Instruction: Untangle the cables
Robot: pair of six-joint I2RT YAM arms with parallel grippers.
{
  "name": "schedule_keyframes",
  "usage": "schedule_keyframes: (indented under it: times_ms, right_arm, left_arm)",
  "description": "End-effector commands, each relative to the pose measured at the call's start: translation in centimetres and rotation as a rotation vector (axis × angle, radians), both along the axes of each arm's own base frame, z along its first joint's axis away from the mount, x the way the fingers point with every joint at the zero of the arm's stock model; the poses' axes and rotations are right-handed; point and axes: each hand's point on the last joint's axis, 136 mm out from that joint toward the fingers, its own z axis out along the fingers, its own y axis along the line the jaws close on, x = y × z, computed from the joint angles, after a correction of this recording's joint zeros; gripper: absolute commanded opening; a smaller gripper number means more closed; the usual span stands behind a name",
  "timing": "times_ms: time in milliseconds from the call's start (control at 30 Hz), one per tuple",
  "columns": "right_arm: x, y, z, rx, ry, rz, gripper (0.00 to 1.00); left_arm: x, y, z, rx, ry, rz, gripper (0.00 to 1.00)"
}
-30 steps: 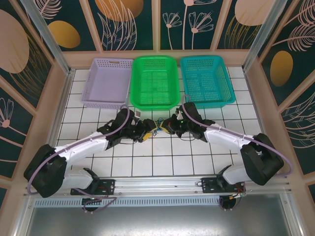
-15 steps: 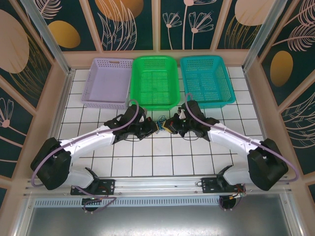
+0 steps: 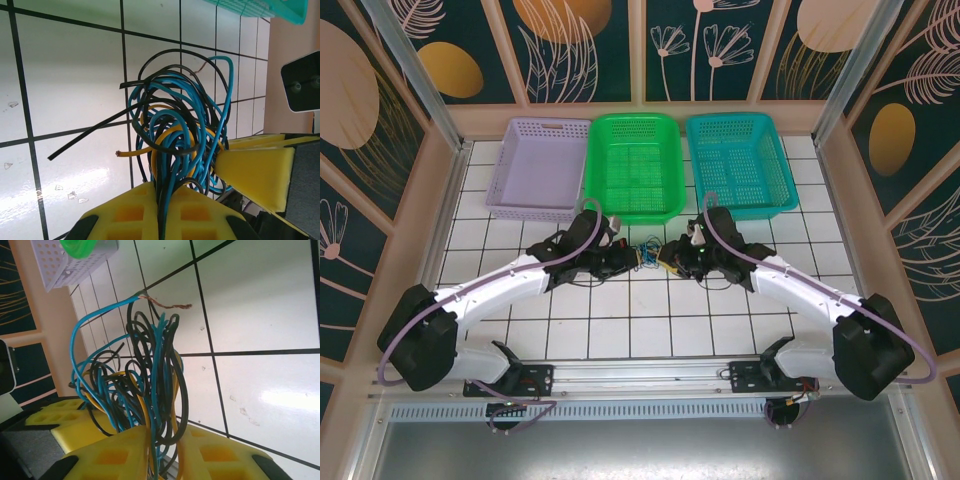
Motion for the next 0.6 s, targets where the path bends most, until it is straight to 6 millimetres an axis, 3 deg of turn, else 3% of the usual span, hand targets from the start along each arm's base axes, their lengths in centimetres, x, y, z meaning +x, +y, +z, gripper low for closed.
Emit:
schedule_keyframes:
  times_ms: [0, 100, 167, 433, 567]
  right_arm:
    - [0.2, -0.9, -1.1, -0.031, 0.009, -0.035, 0.18]
    - [0.4, -1.0, -1.2, -0.033, 0.01, -0.047, 0.05]
    - [0.4, -1.4, -1.5, -0.062, 0.009, -0.057, 0.04]
    - [-0.1, -5.4, -2.5, -0.228, -0.012, -0.102, 0.0]
    - [-0.5, -5.9, -2.9, -0.241, -0.014, -0.101, 0.0]
  left_arm:
    - [-0.3, -0.1, 0.0, -0.018, -0.018, -0.044, 0.0]
    - [-0.7, -0.2, -0.1, -0.028, -0.011, -0.06, 0.0]
    - [-0.6, 0.5, -0.6, 0.022, -0.009, -0.044, 0.0]
    - [0.1, 7.0, -3.4, 0.429, -0.028, 0.054, 0.0]
    - [0.2, 7.4, -3.5, 0.471, -0.051, 0.026, 0.0]
